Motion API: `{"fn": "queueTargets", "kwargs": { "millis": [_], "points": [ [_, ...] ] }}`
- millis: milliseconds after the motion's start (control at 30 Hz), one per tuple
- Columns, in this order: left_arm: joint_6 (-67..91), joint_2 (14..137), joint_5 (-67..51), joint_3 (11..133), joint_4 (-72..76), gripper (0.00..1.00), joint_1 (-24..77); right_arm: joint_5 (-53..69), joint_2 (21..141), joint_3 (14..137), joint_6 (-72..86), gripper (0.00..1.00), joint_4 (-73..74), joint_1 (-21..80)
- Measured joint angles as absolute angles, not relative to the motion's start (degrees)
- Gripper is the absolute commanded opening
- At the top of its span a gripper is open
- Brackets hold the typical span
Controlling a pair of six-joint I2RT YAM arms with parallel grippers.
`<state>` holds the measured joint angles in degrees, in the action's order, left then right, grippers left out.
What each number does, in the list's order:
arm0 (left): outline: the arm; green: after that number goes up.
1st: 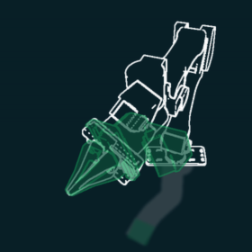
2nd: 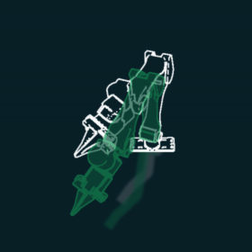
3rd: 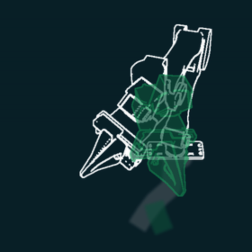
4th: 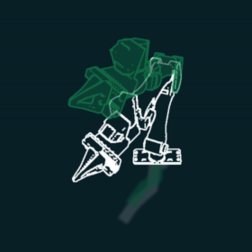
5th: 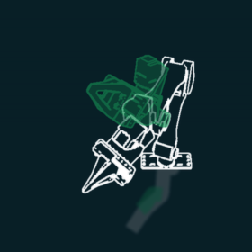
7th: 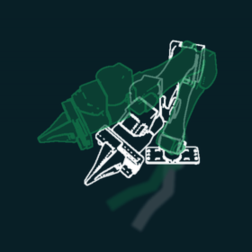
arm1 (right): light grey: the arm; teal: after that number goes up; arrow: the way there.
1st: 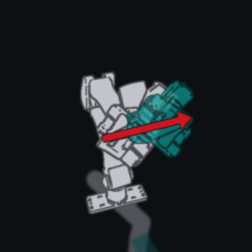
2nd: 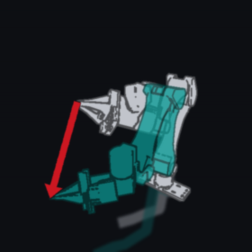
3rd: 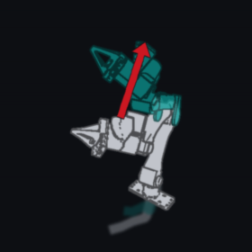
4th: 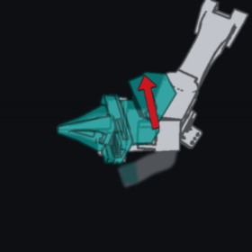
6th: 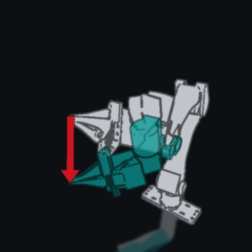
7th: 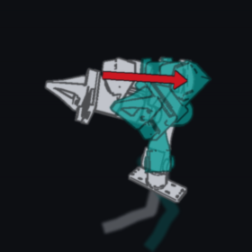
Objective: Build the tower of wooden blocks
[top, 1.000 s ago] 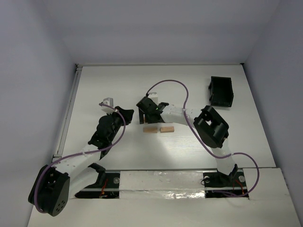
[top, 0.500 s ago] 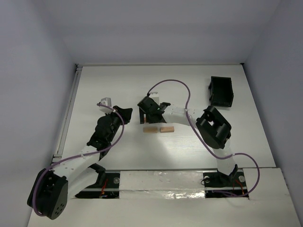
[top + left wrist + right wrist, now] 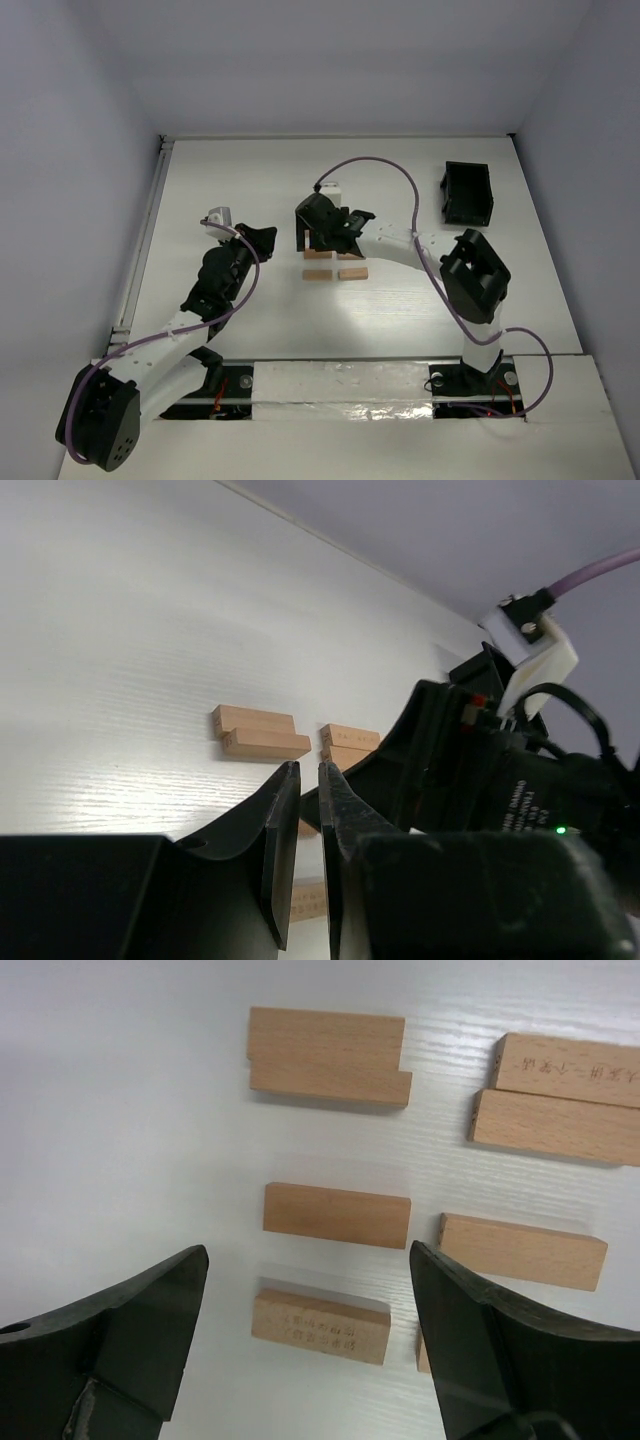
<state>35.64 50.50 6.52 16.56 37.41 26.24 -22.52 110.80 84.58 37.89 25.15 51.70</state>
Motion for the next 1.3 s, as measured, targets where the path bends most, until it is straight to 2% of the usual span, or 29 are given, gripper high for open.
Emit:
{"fn": "queueTargets", "kwargs": {
  "millis": [33, 100, 133, 167, 233, 300, 400, 433, 533, 600, 833, 1300],
  "points": [
    [35.6, 50.5, 6.5, 16.6, 37.4, 0.12, 26.2, -22.5, 110.1, 84.6, 37.7, 0.66, 25.0, 51.7],
    [35.6, 50.5, 6.5, 16.6, 37.4, 0.12, 26.2, -22.4, 109.2, 84.6, 37.1, 0.45, 24.7, 51.5],
    [35.6, 50.5, 6.5, 16.5, 37.4, 0.12, 26.2, -22.4, 108.9, 84.6, 36.7, 0.28, 24.6, 51.2],
    [35.6, 50.5, 6.5, 16.6, 37.4, 0.12, 26.2, -22.2, 108.8, 84.6, 36.4, 0.22, 24.6, 51.0],
    [35.6, 50.5, 6.5, 16.6, 37.4, 0.12, 26.2, -21.8, 108.8, 84.6, 36.0, 0.18, 24.4, 50.0],
    [35.6, 50.6, 6.5, 16.6, 37.4, 0.12, 26.2, -21.0, 108.8, 84.4, 35.7, 0.21, 24.3, 48.2],
    [35.6, 50.9, 6.2, 16.6, 37.4, 0.12, 26.2, -19.8, 108.5, 83.2, 35.0, 0.55, 23.6, 44.6],
    [35.6, 51.0, 6.1, 16.6, 37.4, 0.12, 26.2, -19.7, 108.4, 82.7, 34.7, 0.74, 23.6, 43.3],
    [35.6, 51.2, 6.0, 16.6, 37.4, 0.12, 26.2, -19.5, 108.4, 81.5, 33.6, 0.93, 23.9, 39.8],
    [35.6, 51.3, 6.0, 16.6, 37.4, 0.12, 26.2, -19.6, 108.4, 81.4, 32.7, 0.98, 24.3, 38.2],
    [35.6, 51.4, 6.0, 16.6, 37.4, 0.12, 26.2, -19.7, 110.7, 84.1, 27.2, 0.95, 26.3, 37.2],
    [35.6, 51.7, 5.7, 16.6, 37.4, 0.12, 26.2, -17.3, 113.4, 85.6, 16.5, 0.96, 32.8, 35.2]
  ]
}}
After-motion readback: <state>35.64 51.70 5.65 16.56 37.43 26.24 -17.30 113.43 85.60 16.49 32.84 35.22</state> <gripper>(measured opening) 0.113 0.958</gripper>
